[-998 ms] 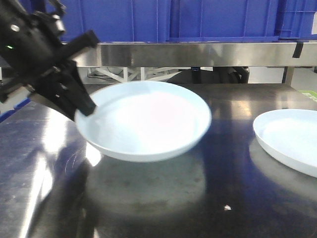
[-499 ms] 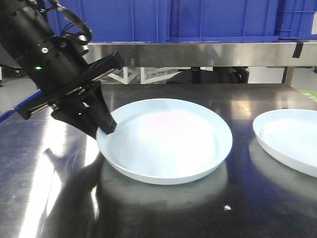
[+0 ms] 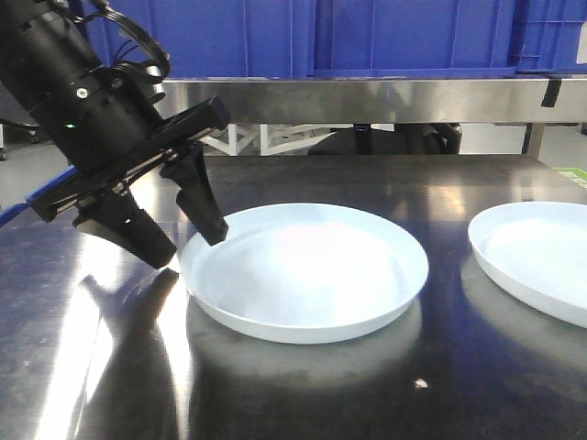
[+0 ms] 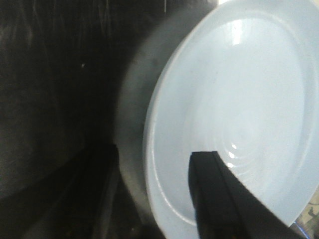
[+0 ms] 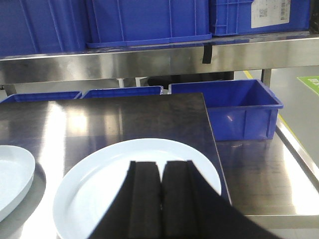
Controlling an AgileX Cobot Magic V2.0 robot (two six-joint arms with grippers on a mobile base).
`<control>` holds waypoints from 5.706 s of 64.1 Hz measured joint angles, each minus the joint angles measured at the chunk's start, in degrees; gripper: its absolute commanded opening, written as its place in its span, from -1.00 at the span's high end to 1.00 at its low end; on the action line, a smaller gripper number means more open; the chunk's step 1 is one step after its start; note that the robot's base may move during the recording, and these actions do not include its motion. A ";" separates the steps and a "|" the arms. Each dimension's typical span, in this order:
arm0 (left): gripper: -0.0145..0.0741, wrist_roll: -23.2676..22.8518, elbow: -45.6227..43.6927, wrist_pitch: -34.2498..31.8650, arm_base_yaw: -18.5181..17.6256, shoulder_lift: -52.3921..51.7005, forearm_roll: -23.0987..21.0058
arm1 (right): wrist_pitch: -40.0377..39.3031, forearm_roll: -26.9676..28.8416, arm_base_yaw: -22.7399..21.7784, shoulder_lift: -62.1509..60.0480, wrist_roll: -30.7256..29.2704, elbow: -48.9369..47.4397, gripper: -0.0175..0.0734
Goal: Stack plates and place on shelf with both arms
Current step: 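Slide the plate with the left gripper toward the table centre, then release the plate and withdraw the left gripper, then grip the rim of the other plate with the right gripper, then lift the plate with the right gripper and carry it over the centre plate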
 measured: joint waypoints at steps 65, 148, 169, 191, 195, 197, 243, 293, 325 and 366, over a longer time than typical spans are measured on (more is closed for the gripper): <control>0.49 0.00 20.86 -21.28 -0.56 -31.61 24.65 | 0.00 0.00 0.00 0.00 0.00 0.00 0.52; 0.49 5.37 57.82 -45.87 12.01 -89.97 24.91 | -0.02 0.00 0.00 0.00 0.00 0.00 0.52; 0.49 5.37 57.96 -45.90 12.01 -90.30 24.91 | -0.12 0.00 0.00 0.00 0.00 0.00 0.52; 0.49 5.37 57.96 -45.90 12.01 -90.52 24.91 | -0.12 0.00 0.00 0.00 0.00 0.00 0.52; 0.49 5.37 57.96 -45.90 12.01 -90.52 24.91 | -0.12 0.00 0.00 0.00 0.00 0.00 0.52; 0.49 5.37 57.96 -45.90 12.01 -90.52 24.91 | -0.12 0.00 0.00 0.00 0.00 0.00 0.52; 0.49 5.37 57.96 -45.90 12.01 -90.52 24.91 | 19.48 2.92 0.00 16.53 0.00 -18.17 0.52; 0.49 5.37 57.96 -45.90 12.01 -90.52 24.91 | 43.96 -0.52 -0.81 62.50 0.00 -44.17 0.50; 0.49 5.37 57.96 -45.90 12.01 -90.52 24.91 | 46.98 -1.42 -11.76 79.38 -2.73 -57.58 -0.15; 0.49 5.37 57.96 -45.90 12.01 -90.52 24.91 | 46.36 -3.09 -12.04 91.37 -2.98 -61.61 -0.21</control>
